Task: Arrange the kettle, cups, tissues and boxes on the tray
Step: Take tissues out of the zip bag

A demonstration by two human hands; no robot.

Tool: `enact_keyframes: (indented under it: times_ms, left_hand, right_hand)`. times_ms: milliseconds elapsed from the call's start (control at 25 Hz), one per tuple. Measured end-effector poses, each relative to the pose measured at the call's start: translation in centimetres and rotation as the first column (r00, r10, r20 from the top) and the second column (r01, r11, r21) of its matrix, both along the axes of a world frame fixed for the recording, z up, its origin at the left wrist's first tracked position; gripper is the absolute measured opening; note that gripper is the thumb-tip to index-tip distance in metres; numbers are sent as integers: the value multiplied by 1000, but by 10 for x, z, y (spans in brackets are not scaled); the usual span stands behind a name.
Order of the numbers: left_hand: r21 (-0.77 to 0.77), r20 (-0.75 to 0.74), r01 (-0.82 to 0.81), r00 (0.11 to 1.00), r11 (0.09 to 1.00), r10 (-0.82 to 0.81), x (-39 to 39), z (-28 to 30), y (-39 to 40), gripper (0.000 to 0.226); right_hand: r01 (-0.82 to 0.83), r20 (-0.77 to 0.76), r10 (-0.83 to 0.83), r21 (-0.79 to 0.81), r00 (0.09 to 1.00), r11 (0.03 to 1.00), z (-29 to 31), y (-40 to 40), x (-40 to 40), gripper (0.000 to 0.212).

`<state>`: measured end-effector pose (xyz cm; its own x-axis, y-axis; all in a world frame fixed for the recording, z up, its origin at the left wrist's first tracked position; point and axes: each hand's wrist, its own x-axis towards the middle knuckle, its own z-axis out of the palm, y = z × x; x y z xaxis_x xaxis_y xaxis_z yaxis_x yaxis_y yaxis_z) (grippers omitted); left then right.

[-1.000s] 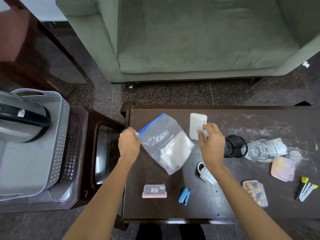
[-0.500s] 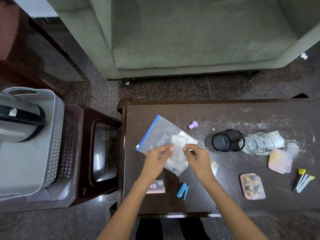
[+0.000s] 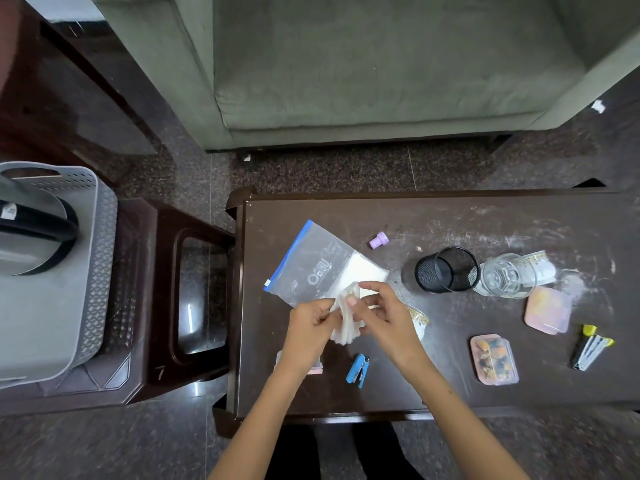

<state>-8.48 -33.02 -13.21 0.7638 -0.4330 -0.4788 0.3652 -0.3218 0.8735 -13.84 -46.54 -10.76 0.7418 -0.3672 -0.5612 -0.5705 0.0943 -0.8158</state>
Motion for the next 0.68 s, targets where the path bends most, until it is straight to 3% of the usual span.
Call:
enact_keyframes:
  times_ms: [160, 280, 400, 520, 600, 680]
  left_hand:
    - [74, 91, 19, 995, 997, -26, -2, 1, 2, 23]
    - [2, -59, -98, 993, 995, 98, 1, 4, 9, 23]
    - [-85, -234, -260, 944, 962, 235, 7, 11, 19, 41]
    - [-177, -317, -146, 945, 973, 84, 12, 11, 28, 62]
    - [-140, -240, -14, 971, 990, -20, 15, 7, 29, 51]
    - [-52, -137, -14, 991, 999, 7, 15, 4, 26, 30]
  right_hand:
    - [-56, -14, 55, -91, 998, 994, 1, 0, -2, 26]
    - [2, -7, -2, 73, 1000, 997, 5, -9, -6, 34]
    - [-13, -13, 13, -20, 1000, 1000, 5, -22, -9, 34]
    - [-80, -38, 77, -72, 996, 994, 2, -29, -8, 38]
    - [-114, -78, 109, -64, 991, 991, 2, -31, -9, 40]
    - [-141, -99, 138, -30, 985, 989, 4, -33, -10, 37]
